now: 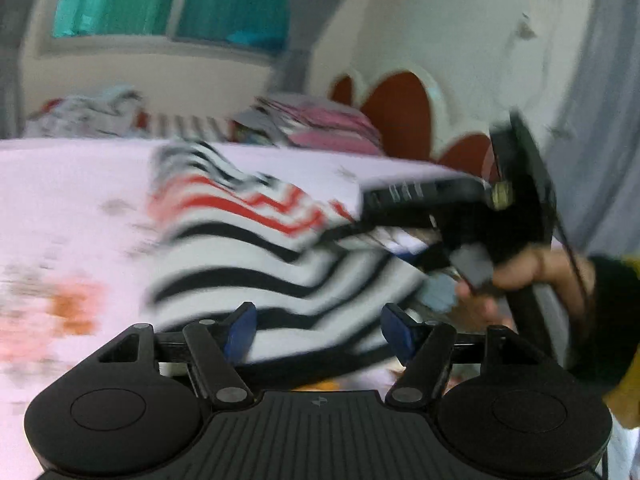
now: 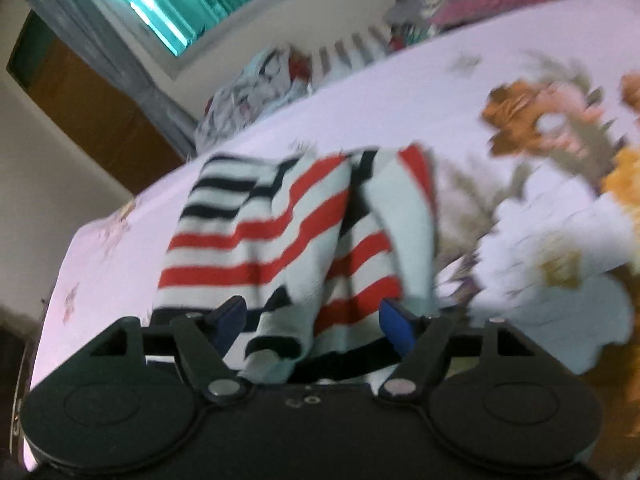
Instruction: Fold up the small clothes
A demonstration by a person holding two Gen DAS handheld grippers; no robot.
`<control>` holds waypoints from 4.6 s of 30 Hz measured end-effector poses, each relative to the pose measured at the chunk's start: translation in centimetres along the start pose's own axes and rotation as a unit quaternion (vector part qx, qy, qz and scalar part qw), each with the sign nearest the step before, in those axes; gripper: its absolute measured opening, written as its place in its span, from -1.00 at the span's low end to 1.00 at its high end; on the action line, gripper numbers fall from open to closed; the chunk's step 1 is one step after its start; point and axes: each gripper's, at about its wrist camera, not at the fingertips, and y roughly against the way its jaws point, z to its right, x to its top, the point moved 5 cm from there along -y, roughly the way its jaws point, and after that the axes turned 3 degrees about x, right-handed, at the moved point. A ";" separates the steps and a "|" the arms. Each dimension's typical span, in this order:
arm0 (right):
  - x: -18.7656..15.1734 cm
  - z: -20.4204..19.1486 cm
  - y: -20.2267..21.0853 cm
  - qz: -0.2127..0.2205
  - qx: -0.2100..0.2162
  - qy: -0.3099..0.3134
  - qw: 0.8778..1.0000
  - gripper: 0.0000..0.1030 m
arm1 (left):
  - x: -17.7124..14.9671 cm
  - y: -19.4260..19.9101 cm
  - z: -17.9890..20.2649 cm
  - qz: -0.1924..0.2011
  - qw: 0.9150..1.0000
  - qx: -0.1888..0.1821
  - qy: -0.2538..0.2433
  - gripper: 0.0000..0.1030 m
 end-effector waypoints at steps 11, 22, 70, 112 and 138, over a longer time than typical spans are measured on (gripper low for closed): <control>0.6 -1.6 -1.0 0.036 -0.012 0.030 0.999 -0.61 | 2.5 -0.7 -8.1 0.021 0.991 0.091 0.096 0.32; -0.3 2.1 0.8 0.074 -0.085 0.035 0.993 -0.57 | 2.2 -7.7 -5.4 -0.027 0.995 0.052 0.084 0.33; 1.3 2.6 5.8 0.031 -0.051 0.031 0.998 -0.09 | 6.3 -8.8 -6.3 -0.057 0.993 0.064 0.077 0.39; 7.3 4.5 -0.9 0.113 -0.132 0.005 0.985 -0.58 | 8.4 -16.3 -8.3 -0.057 0.994 0.086 0.043 0.39; 0.3 0.2 2.6 0.076 -0.135 0.130 0.979 -0.54 | 5.6 -11.3 -5.9 -0.070 0.993 0.085 0.041 0.39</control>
